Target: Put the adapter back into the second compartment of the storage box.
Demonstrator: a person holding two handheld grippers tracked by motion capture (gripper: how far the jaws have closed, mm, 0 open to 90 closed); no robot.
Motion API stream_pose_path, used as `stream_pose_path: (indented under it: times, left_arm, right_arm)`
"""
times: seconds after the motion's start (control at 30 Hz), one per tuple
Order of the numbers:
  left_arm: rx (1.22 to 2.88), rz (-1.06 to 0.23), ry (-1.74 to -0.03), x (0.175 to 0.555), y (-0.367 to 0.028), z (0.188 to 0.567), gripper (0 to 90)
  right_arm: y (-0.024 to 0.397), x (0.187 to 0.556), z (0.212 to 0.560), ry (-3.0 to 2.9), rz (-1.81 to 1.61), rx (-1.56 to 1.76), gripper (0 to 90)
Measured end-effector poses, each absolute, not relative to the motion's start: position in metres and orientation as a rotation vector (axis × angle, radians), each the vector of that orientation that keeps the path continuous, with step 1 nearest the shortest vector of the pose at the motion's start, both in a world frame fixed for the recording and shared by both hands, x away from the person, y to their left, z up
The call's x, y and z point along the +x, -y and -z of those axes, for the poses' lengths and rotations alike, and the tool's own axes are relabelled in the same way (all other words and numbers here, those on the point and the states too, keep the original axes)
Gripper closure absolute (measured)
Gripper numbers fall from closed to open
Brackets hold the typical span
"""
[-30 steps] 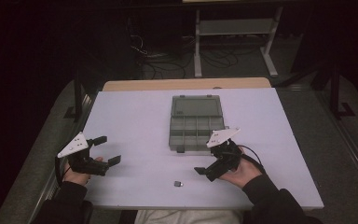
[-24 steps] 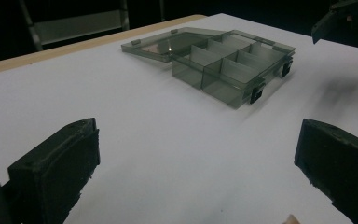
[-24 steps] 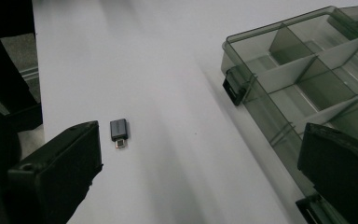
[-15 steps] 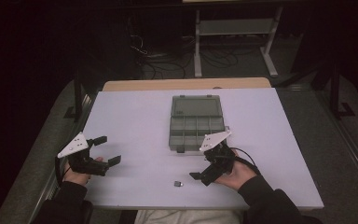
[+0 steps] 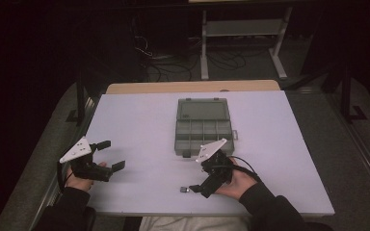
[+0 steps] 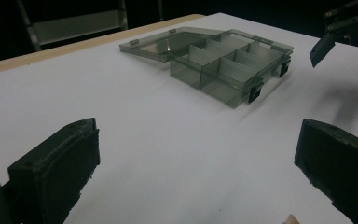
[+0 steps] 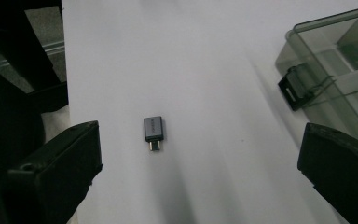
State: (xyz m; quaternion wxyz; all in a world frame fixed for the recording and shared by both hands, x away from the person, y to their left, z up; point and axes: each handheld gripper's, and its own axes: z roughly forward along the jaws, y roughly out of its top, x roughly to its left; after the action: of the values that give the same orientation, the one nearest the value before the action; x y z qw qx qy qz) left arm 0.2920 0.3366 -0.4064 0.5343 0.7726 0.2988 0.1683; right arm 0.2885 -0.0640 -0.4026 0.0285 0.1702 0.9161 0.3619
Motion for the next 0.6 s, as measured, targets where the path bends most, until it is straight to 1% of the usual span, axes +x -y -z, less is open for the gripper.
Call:
stream_pose_path:
  times: [0.07,0.13,0.6]
  left_arm:
    - [1.842,-0.401,-0.71,0.292,-0.336,0.406,0.0]
    - [1.842,-0.401,-0.71,0.292,-0.337,0.406,0.0]
    - [1.842,-0.405,-0.706,0.292,-0.337,0.406,0.0]
  right_arm:
    - [0.061,0.288,0.404,-2.84,-1.105,0.511,0.0]
    - [0.058,0.287,0.405,-2.86,-1.097,0.496,2.4]
    - [0.042,0.287,0.413,-2.936,-1.042,0.449,9.7]
